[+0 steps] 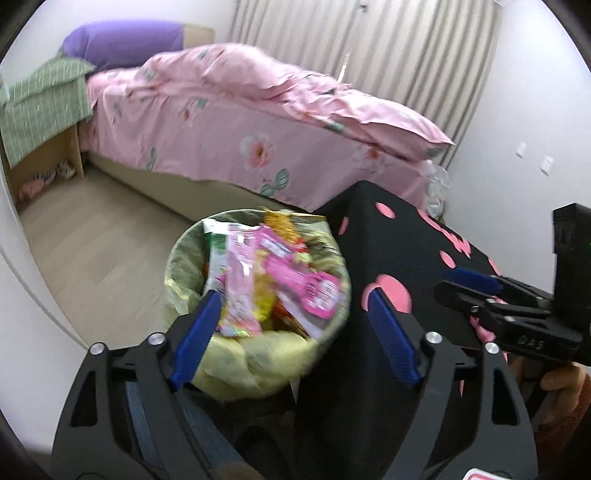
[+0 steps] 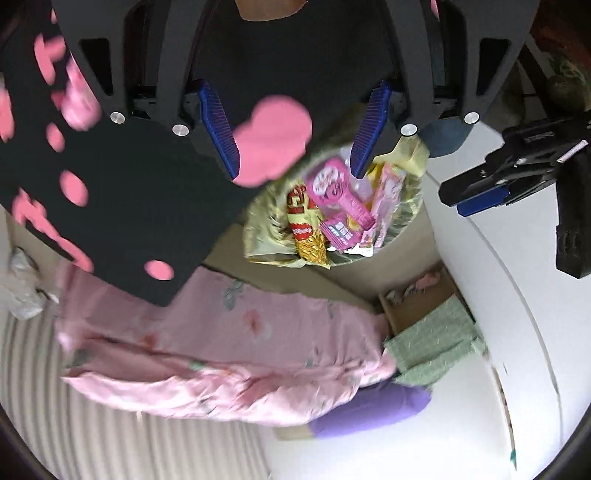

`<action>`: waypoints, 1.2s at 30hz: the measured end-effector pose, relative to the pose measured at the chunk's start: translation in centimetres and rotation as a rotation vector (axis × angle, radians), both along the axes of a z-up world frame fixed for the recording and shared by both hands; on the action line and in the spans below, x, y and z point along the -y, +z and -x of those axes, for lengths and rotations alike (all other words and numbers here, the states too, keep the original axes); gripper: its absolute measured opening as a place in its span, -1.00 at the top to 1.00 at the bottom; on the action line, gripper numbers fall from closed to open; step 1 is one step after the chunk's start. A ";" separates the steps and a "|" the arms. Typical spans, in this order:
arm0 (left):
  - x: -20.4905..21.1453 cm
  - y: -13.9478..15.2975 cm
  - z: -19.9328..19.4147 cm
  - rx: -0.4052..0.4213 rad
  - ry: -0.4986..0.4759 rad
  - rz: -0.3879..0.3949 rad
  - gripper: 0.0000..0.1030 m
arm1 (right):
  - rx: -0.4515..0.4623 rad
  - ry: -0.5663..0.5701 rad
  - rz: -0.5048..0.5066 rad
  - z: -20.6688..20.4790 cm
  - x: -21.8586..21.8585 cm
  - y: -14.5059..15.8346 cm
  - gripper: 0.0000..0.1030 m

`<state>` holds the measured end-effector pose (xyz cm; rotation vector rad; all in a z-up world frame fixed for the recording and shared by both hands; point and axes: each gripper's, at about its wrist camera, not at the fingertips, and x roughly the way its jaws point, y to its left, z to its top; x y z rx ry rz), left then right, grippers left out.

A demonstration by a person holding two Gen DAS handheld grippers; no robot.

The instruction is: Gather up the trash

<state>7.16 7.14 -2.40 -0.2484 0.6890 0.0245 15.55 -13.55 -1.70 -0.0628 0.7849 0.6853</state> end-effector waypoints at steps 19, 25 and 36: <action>9.5 4.1 12.3 0.031 0.016 -0.183 -0.53 | 0.120 -0.245 0.051 16.7 9.6 2.5 -0.14; 8.9 4.4 13.3 0.039 0.029 -0.188 -0.52 | 0.087 -0.242 0.059 17.2 9.3 1.9 -0.14; 8.8 4.6 13.7 0.049 0.026 -0.183 -0.53 | 0.122 -0.222 0.070 17.9 8.3 2.8 -0.14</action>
